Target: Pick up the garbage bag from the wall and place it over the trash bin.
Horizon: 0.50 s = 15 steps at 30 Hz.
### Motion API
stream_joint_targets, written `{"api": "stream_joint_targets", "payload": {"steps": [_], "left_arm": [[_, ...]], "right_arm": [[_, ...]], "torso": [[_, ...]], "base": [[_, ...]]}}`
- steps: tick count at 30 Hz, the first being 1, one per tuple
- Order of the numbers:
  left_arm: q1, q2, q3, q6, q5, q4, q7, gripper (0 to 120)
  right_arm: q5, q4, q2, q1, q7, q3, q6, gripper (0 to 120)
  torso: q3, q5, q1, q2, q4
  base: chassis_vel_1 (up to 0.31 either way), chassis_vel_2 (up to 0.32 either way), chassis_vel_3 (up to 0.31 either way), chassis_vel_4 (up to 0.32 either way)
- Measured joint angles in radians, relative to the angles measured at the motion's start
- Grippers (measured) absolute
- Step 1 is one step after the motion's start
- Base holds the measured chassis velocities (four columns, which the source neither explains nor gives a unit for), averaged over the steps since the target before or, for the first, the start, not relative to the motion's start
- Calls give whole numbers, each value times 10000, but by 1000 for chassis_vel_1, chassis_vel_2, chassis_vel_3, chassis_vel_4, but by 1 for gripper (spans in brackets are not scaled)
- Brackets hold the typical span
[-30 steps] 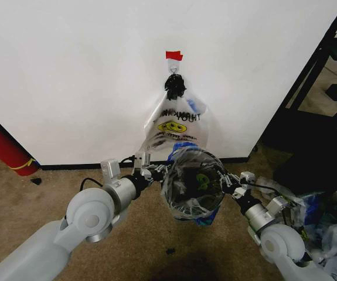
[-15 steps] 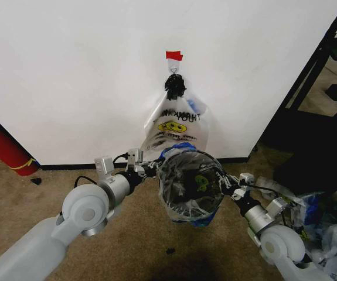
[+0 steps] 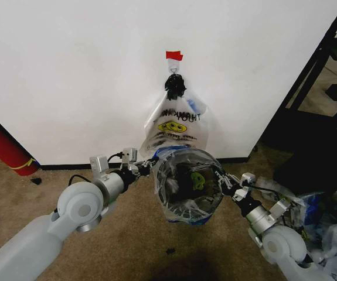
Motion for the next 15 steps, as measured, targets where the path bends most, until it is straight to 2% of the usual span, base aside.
{"api": "stream_joint_targets", "payload": {"steps": [9, 15], "left_arm": [[150, -139, -6, -221, 169, 195, 326, 0], [-35, -360, 160, -237, 185, 625, 485, 0]], "right_arm": [[903, 0, 35, 9, -8, 37, -96, 1], [1217, -98, 98, 97, -21, 23, -148, 1]], "torso": [[0, 0, 0, 0, 1], [0, 1, 0, 0, 0]], "base": [[0, 0, 0, 0], [0, 0, 0, 0]]}}
